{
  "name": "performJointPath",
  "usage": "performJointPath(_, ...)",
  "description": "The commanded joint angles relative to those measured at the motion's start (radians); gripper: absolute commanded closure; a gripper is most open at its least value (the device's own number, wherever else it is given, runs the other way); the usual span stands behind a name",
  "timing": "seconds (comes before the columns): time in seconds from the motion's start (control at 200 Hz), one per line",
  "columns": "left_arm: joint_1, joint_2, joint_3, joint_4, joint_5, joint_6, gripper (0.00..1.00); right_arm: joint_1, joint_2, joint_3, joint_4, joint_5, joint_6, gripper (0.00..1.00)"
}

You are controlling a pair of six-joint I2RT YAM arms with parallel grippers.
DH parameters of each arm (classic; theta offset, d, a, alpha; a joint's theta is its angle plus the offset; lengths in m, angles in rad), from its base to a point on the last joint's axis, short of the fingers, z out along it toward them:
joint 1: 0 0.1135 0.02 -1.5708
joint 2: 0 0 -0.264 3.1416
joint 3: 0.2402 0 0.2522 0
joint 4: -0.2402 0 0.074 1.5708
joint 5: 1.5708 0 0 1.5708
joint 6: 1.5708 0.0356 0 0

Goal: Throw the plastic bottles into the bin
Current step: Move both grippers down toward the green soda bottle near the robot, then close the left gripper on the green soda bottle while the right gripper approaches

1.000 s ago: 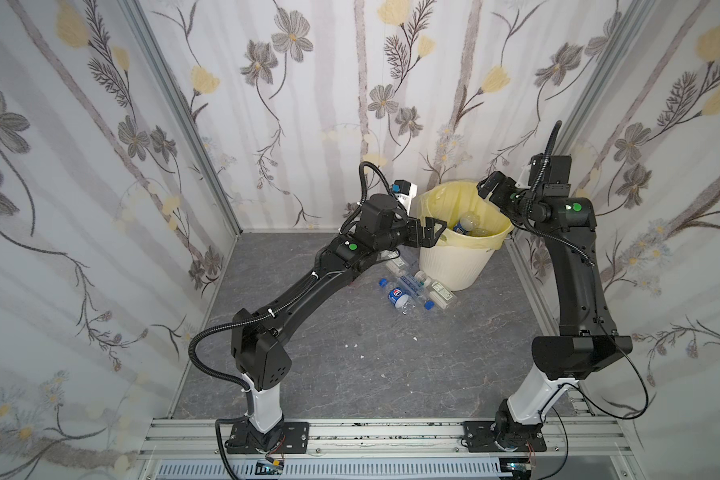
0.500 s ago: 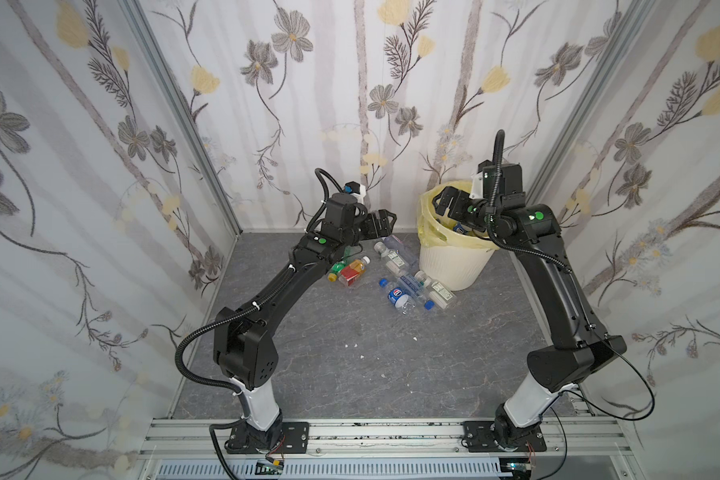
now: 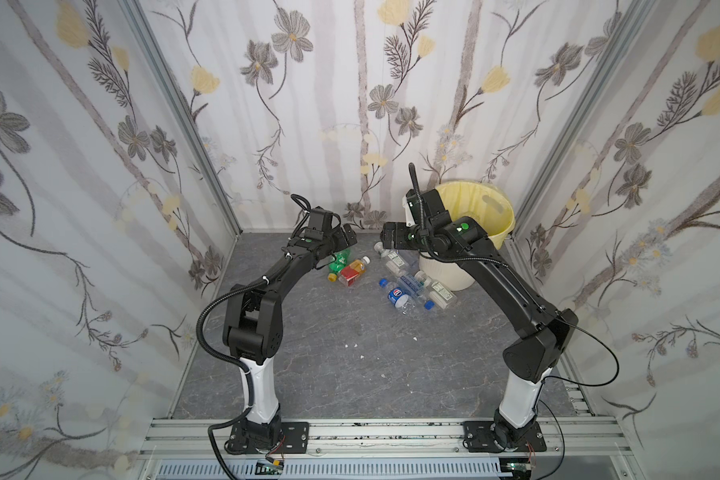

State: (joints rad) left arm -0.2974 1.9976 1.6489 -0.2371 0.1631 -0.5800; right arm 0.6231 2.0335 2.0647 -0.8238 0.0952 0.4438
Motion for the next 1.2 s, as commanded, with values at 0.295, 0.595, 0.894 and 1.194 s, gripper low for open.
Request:
performJointPath(0.295,0.044,0.19,0.101,-0.051,0.011,-0.011,0.0,0.035,0.08,-0.009,0.025,0.094,0.033,0.0)
performJointPath(0.595,0.047,0.266,0.112,-0.069,0.012,-0.006,0.01,0.035,0.081,-0.009,-0.004,0.12,0.007,0.0)
performJointPath(0.894,0.045,0.286,0.102,-0.073,0.024,0.021,0.15,0.028,0.074,-0.019,-0.008,0.056,0.045,0.0)
performJointPath(1.194,0.045,0.253,0.036,-0.071,0.038,0.065,0.37,0.02,0.028,-0.123,0.014,0.014,0.087,0.0)
